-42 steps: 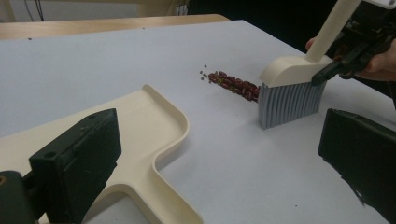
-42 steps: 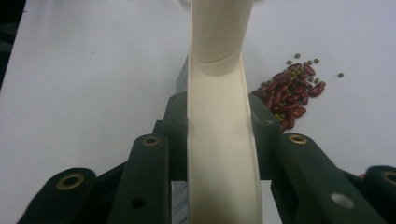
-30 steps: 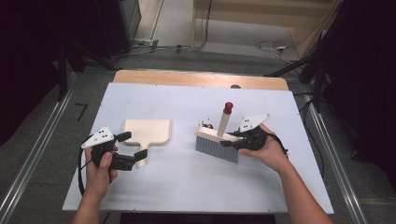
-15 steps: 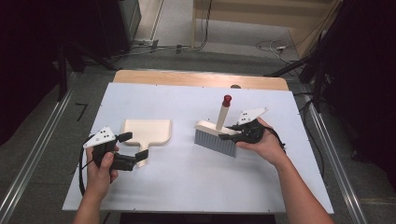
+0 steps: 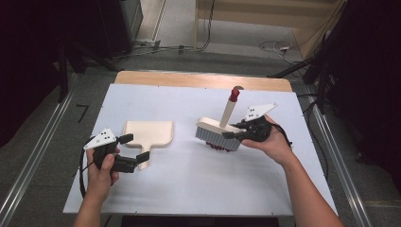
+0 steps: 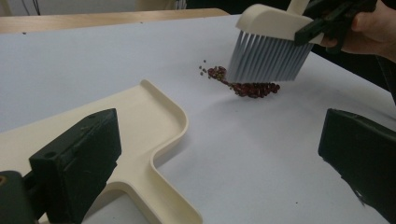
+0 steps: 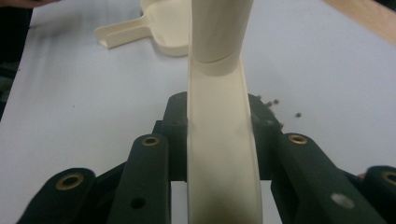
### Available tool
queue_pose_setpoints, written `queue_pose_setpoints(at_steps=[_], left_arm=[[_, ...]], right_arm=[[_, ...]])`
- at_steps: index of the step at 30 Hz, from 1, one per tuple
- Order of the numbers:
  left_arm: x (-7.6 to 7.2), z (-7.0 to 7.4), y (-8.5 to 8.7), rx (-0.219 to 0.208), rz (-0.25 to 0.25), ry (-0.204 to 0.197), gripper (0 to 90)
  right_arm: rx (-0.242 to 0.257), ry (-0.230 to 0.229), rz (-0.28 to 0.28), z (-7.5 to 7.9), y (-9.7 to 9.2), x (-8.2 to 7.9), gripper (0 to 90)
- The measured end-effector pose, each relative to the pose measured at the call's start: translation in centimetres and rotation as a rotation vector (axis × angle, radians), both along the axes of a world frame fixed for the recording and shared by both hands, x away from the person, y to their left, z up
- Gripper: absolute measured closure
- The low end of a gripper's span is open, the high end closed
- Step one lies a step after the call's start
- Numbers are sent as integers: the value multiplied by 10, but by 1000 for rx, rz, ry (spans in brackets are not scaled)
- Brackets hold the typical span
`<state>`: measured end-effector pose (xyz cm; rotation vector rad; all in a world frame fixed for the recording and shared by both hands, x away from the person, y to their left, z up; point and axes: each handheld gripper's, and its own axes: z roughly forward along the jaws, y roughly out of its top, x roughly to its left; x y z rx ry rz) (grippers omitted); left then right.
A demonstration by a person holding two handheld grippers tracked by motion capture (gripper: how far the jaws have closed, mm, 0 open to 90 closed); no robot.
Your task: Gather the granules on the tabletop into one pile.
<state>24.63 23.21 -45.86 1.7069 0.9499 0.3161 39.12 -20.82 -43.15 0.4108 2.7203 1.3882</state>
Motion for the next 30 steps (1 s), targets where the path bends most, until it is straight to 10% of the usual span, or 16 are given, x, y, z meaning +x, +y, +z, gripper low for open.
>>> queue_pose_setpoints(at_steps=[6,13,30], left_arm=[[0,0,0,1,2,1,0],[1,-1,2,1,1,1,0],[0,-1,0,-2,-4,1,0]], right_arm=[[7,-97,-129,12,6,25,651],[-119,-208,-217,-3,24,59,652],[-198,-220,-38,-18,39,35,651]])
